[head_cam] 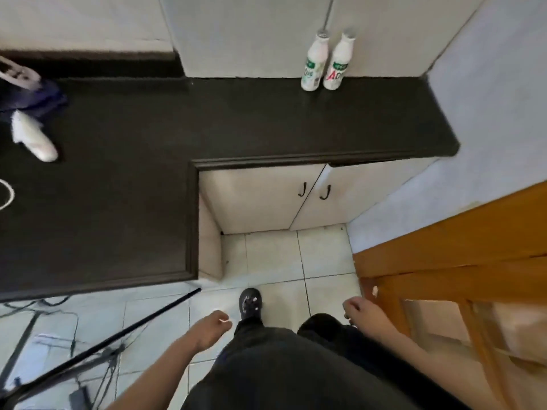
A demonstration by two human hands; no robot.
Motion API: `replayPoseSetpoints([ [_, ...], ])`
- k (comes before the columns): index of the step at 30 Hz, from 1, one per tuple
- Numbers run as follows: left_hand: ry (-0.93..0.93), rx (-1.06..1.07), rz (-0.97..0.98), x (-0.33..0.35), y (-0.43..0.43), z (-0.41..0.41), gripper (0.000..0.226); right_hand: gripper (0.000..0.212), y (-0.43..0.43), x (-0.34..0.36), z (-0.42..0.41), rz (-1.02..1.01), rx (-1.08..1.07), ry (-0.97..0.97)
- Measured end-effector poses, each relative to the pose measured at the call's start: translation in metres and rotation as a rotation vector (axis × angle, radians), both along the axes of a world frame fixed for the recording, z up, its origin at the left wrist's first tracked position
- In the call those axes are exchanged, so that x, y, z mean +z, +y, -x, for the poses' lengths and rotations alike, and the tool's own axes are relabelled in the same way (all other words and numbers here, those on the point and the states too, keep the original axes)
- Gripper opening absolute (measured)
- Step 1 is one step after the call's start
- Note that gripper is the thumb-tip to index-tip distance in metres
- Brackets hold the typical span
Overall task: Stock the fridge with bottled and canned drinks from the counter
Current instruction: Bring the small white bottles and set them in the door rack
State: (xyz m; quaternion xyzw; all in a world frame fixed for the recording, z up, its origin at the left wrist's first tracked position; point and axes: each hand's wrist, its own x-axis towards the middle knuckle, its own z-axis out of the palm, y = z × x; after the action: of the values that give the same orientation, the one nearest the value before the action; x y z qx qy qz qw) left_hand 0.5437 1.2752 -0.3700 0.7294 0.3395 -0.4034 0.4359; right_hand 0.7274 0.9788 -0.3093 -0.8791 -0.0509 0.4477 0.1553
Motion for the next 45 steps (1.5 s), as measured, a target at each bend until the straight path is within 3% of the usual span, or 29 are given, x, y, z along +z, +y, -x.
replayPoseSetpoints([
  [2,-0.024,-0.219,-0.055,0.009,0.009,-0.050,0.041,0.026,0.019,0.005,-0.011,-0.018,-0.014,-0.027],
  [4,-0.062,-0.267,-0.078,0.013,0.011,-0.089,0.040,0.025,0.031,0.003,-0.015,-0.012,0.006,-0.018],
  [10,-0.110,-0.148,-0.101,0.011,0.024,-0.166,0.030,0.025,0.044,-0.006,-0.071,-0.009,0.007,0.002],
  [14,-0.250,0.088,-0.105,0.028,0.032,-0.211,0.024,0.026,0.065,0.002,-0.150,-0.117,-0.025,-0.230],
  [20,-0.595,0.343,-0.193,0.090,0.059,-0.312,0.012,0.017,0.121,0.047,-0.278,-0.442,-0.048,-0.533],
  [26,-0.915,0.428,-0.364,0.143,0.077,-0.450,0.023,0.035,0.186,0.091,-0.390,-0.579,-0.103,-0.706],
  [31,-1.075,0.259,-0.465,0.162,0.077,-0.538,0.044,0.042,0.222,0.110,-0.458,-0.682,-0.068,-0.819],
  [36,-1.104,0.106,-0.506,0.157,0.075,-0.568,0.045,0.046,0.240,0.102,-0.484,-0.700,0.062,-0.856],
  [45,-1.078,0.378,-0.572,0.149,0.079,-0.557,0.023,0.045,0.236,0.092,-0.485,-0.687,0.077,-0.888],
])
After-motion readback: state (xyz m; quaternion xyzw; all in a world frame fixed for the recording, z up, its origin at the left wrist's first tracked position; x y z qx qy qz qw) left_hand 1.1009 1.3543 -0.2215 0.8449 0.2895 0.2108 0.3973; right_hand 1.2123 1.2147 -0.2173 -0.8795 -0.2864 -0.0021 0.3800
